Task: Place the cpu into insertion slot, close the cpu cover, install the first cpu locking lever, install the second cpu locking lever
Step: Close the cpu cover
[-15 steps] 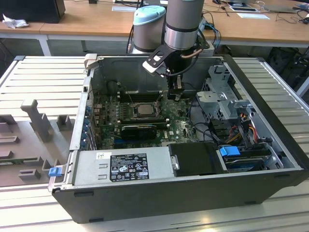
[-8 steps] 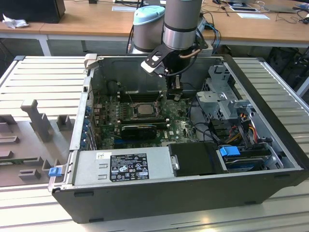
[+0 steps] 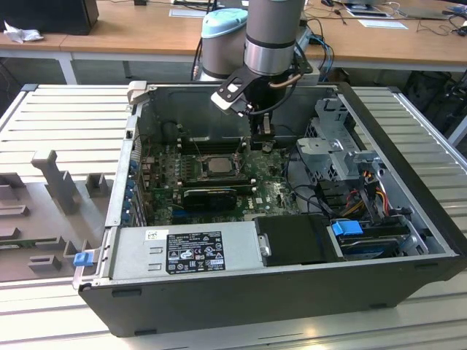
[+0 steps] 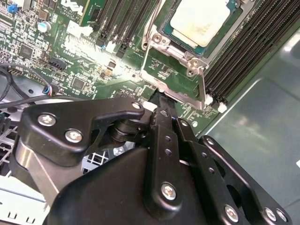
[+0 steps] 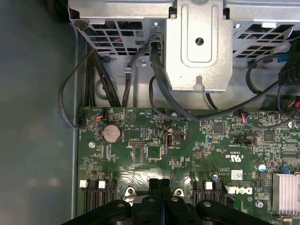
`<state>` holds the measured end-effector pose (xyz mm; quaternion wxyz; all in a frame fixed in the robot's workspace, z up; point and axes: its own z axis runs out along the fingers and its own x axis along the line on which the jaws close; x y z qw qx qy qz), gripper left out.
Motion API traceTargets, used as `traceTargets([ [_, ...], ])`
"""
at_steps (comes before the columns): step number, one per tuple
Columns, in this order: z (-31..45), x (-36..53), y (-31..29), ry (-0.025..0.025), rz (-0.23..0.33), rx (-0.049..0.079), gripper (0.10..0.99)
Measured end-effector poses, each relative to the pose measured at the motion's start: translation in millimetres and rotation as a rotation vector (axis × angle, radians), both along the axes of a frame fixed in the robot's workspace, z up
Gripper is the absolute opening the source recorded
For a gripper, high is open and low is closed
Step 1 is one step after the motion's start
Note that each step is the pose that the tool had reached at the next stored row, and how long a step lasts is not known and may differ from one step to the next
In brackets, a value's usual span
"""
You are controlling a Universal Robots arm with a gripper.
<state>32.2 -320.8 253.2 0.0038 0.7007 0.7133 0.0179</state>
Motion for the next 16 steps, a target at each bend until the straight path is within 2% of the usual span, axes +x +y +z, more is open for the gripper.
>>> traceTargets([
  [12, 0.0, -3.6, 0.0, 0.0000, 0.000, 0.000, 0.106],
  [16, 0.0, -7.5, 0.0, 0.0000, 0.000, 0.000, 0.106],
])
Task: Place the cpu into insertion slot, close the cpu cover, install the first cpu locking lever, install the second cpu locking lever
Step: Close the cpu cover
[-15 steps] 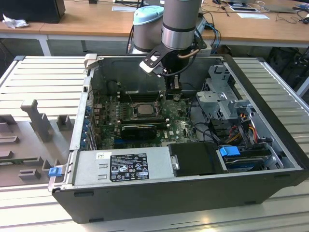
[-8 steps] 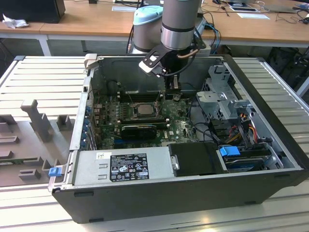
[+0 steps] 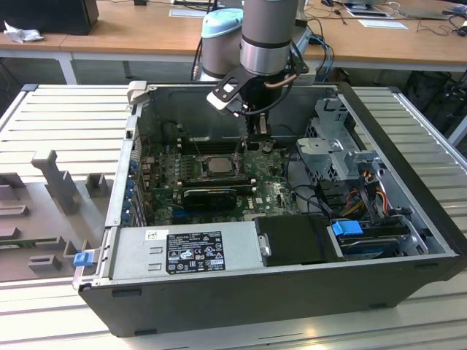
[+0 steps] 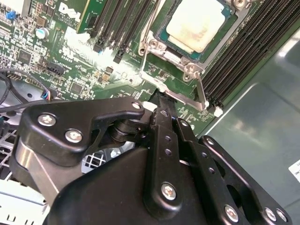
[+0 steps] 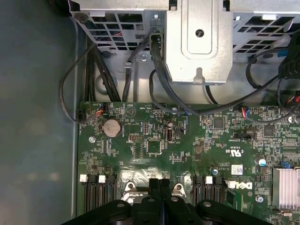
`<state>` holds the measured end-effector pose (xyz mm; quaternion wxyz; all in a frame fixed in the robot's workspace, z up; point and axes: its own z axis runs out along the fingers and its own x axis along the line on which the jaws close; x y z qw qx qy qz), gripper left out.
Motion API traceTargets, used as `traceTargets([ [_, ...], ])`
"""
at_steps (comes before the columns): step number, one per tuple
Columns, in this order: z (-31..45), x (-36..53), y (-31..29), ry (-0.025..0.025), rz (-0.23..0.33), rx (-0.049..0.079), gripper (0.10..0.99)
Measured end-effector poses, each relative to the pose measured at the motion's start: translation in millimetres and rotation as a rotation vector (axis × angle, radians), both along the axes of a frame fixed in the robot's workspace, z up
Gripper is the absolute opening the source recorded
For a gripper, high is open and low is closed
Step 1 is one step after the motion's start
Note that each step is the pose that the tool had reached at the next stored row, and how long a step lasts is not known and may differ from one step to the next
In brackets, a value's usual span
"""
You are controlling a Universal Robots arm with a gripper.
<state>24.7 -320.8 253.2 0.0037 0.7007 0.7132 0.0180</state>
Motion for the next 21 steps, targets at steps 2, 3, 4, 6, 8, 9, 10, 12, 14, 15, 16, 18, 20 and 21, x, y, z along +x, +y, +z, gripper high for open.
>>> traceTargets([
  [2, 0.0, -1.5, 0.0, 0.0000, 0.000, 0.000, 0.106],
  [3, 0.0, -3.0, 0.0, 0.0000, 0.000, 0.000, 0.106],
  [4, 0.0, -4.0, 0.0, 0.0001, 0.000, 0.000, 0.106],
  [6, 0.0, -5.7, 0.0, 0.0000, 0.000, 0.000, 0.106],
  [8, -0.1, -11.8, 0.0, 0.0000, 0.000, 0.000, 0.106],
  [9, -0.2, -15.7, 0.0, 0.0000, 0.000, 0.000, 0.106],
  [10, -0.6, -18.1, 0.0, 0.0002, 0.000, 0.000, 0.106],
  [12, -3.1, -21.0, 0.0, 0.0007, 0.000, 0.000, 0.106],
  [14, -7.9, -24.9, 0.0, 0.0007, 0.000, 0.000, 0.106],
  [15, -10.0, -27.8, 0.0, 0.0007, 0.001, 0.000, 0.106],
  [16, -11.6, -30.4, 0.0, 0.0007, 0.003, 0.000, 0.106],
  [18, -15.2, -40.1, 0.0, 0.0013, 0.007, 0.000, 0.106],
  [20, -16.5, -47.7, 0.1, 0.0030, 0.007, 0.000, 0.106],
  [21, -17.4, -52.6, 0.1, 0.0044, 0.008, 0.001, 0.106],
])
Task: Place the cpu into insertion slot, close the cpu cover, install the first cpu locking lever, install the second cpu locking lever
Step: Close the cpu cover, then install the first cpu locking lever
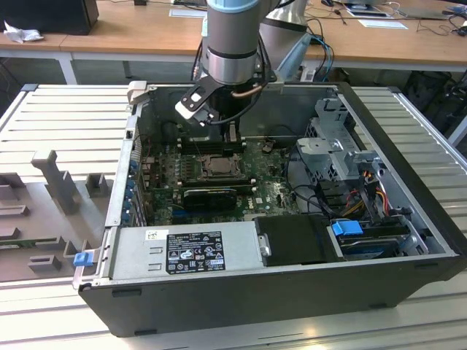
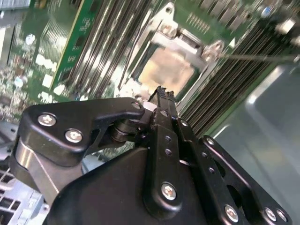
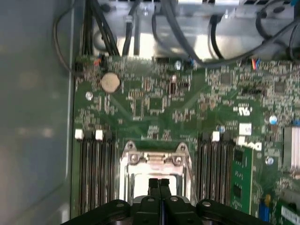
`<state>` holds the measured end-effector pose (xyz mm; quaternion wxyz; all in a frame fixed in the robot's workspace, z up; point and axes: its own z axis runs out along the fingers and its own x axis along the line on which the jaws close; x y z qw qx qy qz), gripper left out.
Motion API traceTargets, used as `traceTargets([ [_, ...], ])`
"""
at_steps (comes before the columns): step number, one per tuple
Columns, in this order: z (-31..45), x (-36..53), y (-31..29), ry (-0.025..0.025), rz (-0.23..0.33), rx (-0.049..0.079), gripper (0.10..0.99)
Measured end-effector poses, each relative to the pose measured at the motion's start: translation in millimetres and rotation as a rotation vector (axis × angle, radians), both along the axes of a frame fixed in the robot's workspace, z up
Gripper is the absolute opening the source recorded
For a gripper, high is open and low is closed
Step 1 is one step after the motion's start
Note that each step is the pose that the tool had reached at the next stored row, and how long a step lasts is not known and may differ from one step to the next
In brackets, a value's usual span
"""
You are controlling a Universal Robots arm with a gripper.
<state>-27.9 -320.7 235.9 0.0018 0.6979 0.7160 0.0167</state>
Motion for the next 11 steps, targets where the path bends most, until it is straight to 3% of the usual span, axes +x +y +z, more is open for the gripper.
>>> traceTargets([
  [4, -0.4, -9.3, 0.0, 0.0006, 0.001, 0.000, 0.106],
  [11, -0.4, -14.2, 0.0, 0.0006, 0.001, 0.000, 0.106],
])
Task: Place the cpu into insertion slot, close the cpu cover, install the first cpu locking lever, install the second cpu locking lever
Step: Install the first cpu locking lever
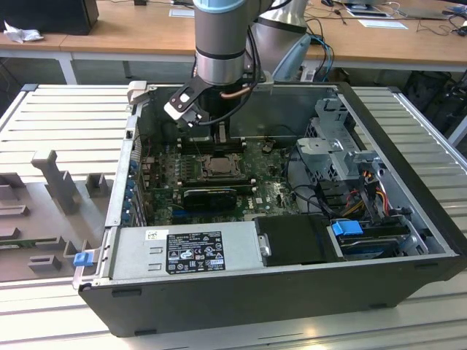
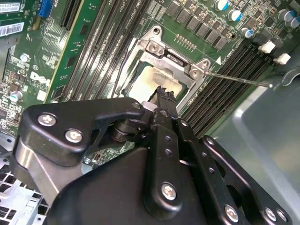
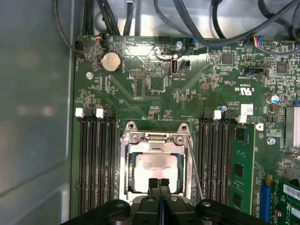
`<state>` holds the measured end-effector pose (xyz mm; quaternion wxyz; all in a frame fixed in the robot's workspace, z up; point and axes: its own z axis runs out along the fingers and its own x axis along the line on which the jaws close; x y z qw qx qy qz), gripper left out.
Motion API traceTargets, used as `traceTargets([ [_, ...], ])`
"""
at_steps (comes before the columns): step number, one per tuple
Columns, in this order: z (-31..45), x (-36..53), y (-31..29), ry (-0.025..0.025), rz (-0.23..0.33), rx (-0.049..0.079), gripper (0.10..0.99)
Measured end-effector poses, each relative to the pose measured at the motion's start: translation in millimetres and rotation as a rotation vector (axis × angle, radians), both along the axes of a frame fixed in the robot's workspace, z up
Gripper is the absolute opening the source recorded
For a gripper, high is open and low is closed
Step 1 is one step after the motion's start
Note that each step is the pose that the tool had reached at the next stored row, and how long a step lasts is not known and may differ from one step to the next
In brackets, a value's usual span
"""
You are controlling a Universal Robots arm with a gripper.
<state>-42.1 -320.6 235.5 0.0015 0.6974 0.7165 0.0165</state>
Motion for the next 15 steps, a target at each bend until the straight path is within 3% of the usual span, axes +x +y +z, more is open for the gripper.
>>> traceTargets([
  [15, 20.1, -0.1, 0.0, 0.0000, 0.000, 0.000, 0.106],
])
